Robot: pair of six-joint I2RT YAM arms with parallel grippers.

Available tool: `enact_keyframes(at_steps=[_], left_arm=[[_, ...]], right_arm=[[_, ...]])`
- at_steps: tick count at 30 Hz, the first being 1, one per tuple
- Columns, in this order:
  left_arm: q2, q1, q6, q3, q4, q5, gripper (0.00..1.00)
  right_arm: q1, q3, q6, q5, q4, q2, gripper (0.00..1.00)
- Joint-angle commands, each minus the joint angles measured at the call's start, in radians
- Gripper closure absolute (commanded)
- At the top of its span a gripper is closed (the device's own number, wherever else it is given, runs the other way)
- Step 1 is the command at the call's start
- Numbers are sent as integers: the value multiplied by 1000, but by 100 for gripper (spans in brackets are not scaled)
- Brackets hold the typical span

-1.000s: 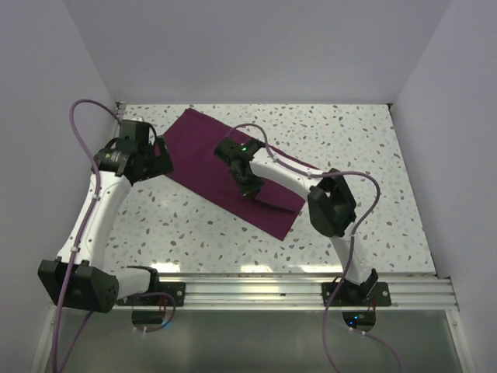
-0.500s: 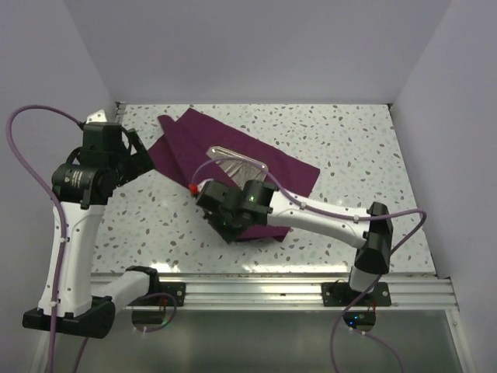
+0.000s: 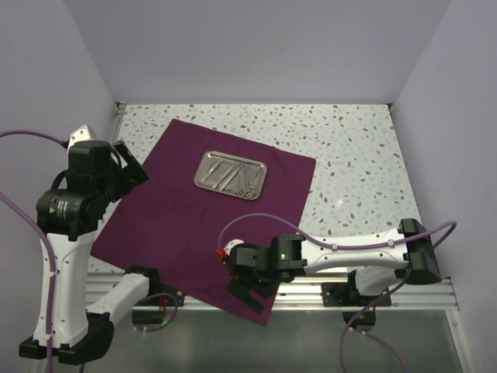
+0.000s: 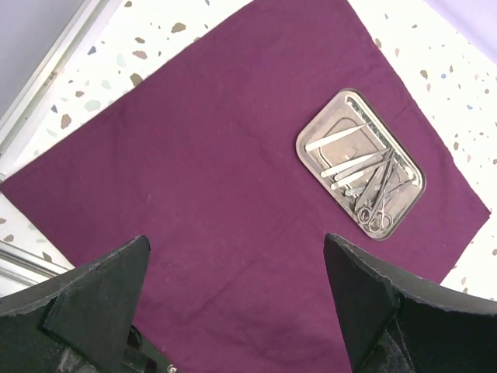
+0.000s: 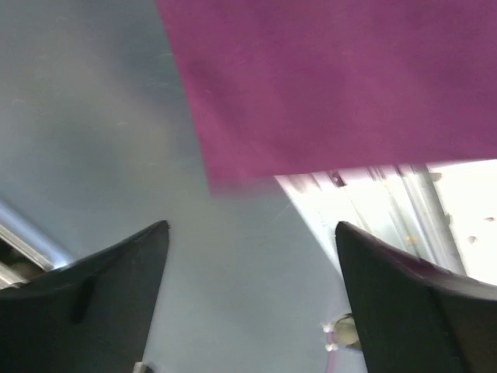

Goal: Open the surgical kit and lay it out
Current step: Open the surgical kit at the center of the board.

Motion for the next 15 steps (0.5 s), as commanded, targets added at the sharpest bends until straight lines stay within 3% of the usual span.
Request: enact_keyframes(at_steps=[1,5,7,11,12,15], left_arm=[[33,-2,-34,-8,-9,7,3],[79,-2,-14,-12,17,10,3],[94,-2,0,-22,38,23,2],[151,-2,74,-52,113,19,2],[160,-2,90,-60,126,16,2],[205,-2,144,-81,172,13,2]], right_arm=[[-2,28,38,136,-82,-16,2],[-33,143,73,271,-182,9,2],[-118,164,92,267,-216,10,2],[-388,93,118,140,-138,-60,1],[-510,73,116,115,-79,-89,2],[-693,69,97,110,-40,-50,1]])
